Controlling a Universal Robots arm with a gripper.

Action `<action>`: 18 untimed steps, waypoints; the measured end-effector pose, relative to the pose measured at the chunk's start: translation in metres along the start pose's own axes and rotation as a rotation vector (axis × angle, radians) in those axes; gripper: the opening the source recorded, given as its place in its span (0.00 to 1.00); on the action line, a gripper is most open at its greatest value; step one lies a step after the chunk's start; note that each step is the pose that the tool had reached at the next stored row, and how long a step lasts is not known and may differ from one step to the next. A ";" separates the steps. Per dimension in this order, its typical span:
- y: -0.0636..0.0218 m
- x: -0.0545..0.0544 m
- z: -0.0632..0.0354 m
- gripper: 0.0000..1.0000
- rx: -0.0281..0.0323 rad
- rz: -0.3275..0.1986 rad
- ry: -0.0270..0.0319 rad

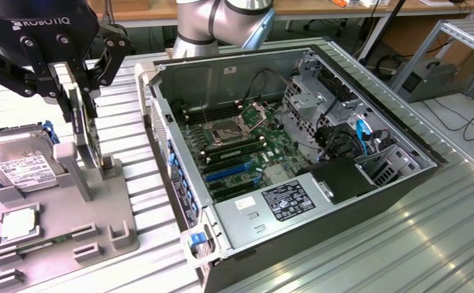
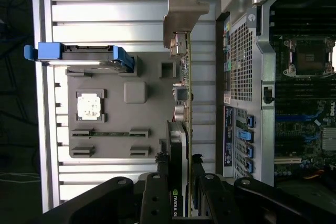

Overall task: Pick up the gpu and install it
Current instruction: 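Pick up the gpu and move the gpu toward the slot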

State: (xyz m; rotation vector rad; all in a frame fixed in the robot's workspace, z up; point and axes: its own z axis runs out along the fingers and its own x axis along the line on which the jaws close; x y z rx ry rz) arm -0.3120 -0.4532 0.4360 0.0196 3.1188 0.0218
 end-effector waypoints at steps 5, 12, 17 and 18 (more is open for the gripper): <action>0.0001 0.000 0.0001 0.27 -0.0001 0.000 -0.0001; 0.0007 -0.007 0.0002 0.27 0.0000 0.000 0.0000; 0.0011 -0.011 0.0003 0.27 -0.0001 0.000 -0.0001; 0.0013 -0.012 0.0003 0.27 -0.0001 0.000 -0.0001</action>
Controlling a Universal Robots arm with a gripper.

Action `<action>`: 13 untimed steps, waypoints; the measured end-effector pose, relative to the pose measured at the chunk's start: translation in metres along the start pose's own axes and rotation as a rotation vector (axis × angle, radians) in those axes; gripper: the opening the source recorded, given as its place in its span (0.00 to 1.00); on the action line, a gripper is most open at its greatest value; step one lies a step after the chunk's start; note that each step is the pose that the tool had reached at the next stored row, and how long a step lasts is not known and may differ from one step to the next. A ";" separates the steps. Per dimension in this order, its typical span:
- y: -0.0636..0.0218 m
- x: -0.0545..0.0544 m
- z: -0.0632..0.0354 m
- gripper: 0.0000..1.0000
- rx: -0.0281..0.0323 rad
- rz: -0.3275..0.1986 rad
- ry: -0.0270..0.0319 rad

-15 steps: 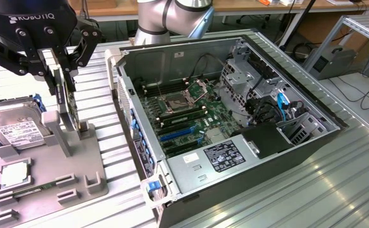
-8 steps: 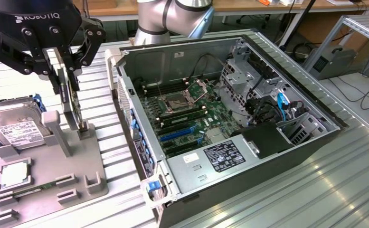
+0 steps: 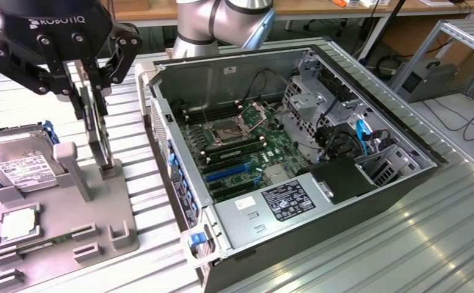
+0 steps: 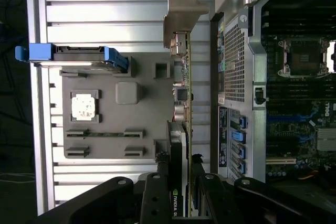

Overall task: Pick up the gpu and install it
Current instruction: 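Pick up the gpu and move the gpu toward the slot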

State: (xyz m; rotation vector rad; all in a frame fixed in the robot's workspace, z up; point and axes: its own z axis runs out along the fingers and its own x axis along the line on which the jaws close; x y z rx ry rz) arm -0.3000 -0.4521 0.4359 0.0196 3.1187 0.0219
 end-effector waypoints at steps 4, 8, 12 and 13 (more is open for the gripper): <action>0.0007 -0.006 0.0001 0.27 0.0001 0.000 0.0000; 0.0016 -0.013 0.0003 0.27 0.0000 0.000 0.0000; 0.0024 -0.019 0.0005 0.27 0.0000 0.000 0.0000; 0.0027 -0.022 0.0005 0.27 0.0000 0.000 0.0000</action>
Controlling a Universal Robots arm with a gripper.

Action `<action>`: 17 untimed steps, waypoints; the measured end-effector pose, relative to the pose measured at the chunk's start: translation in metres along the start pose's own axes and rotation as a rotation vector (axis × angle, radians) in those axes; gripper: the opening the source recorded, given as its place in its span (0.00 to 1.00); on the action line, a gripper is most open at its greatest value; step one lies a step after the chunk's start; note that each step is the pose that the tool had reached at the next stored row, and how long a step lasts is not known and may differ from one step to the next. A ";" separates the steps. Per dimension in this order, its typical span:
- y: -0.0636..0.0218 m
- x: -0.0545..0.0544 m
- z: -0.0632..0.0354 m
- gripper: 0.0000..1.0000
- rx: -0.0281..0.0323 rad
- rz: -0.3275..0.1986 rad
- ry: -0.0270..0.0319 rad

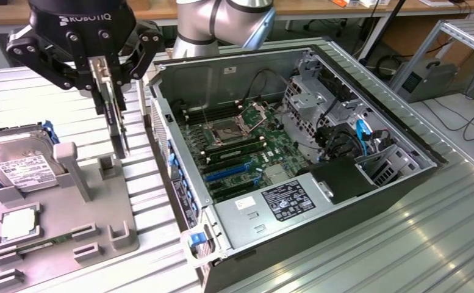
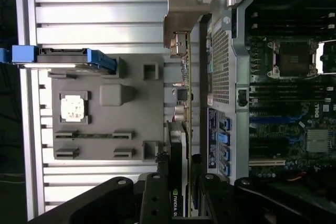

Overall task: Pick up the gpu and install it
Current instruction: 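Pick up the gpu and move the gpu toward the slot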

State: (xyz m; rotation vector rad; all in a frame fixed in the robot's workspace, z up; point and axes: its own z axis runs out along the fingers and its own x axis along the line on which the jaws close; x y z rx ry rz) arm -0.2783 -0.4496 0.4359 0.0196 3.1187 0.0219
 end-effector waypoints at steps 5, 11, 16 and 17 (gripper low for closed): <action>0.0008 -0.006 0.0002 0.27 0.0000 0.000 0.0000; 0.0015 -0.013 0.0003 0.27 0.0000 0.000 0.0000; 0.0022 -0.020 0.0005 0.27 0.0000 0.000 0.0000; 0.0023 -0.022 0.0005 0.27 0.0000 0.000 0.0000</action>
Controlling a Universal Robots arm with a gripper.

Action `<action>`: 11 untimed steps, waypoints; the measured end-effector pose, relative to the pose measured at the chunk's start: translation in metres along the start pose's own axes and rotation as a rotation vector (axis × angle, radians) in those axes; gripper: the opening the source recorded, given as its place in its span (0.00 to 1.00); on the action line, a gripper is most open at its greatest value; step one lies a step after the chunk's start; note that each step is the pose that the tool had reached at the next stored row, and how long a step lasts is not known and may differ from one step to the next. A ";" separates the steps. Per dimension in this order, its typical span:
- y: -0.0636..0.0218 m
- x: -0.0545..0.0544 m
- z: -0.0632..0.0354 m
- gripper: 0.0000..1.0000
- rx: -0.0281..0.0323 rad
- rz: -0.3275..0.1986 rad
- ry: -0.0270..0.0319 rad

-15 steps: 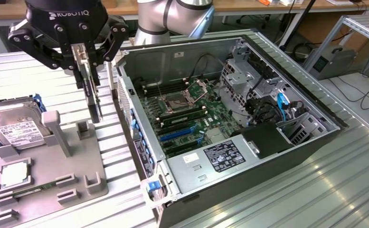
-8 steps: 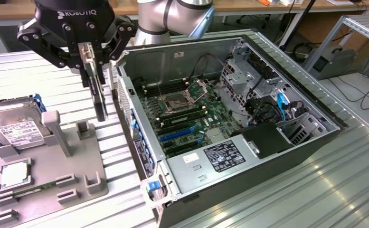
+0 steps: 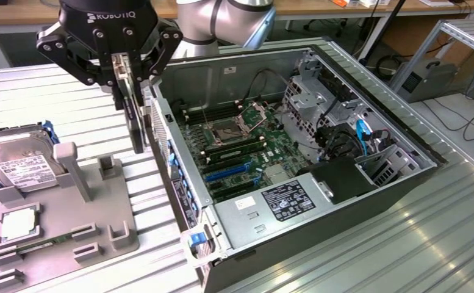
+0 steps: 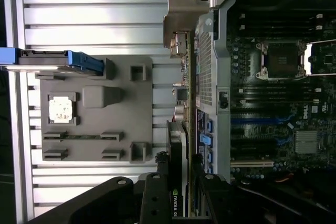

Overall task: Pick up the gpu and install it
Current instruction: 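Pick up the gpu and move the gpu toward the slot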

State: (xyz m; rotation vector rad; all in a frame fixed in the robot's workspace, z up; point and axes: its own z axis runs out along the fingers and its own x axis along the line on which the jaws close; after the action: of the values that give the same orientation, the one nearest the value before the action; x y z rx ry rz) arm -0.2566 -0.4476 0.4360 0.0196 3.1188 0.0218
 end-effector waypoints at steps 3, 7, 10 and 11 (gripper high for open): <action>0.0004 -0.004 0.0001 0.27 0.0000 0.000 0.0000; 0.0007 -0.008 0.0002 0.27 0.0000 0.000 0.0000; 0.0010 -0.011 0.0003 0.27 -0.0001 0.000 -0.0001; 0.0011 -0.012 0.0003 0.27 0.0000 0.000 0.0000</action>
State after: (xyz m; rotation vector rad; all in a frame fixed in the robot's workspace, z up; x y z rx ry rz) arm -0.2443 -0.4466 0.4359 0.0196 3.1187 0.0219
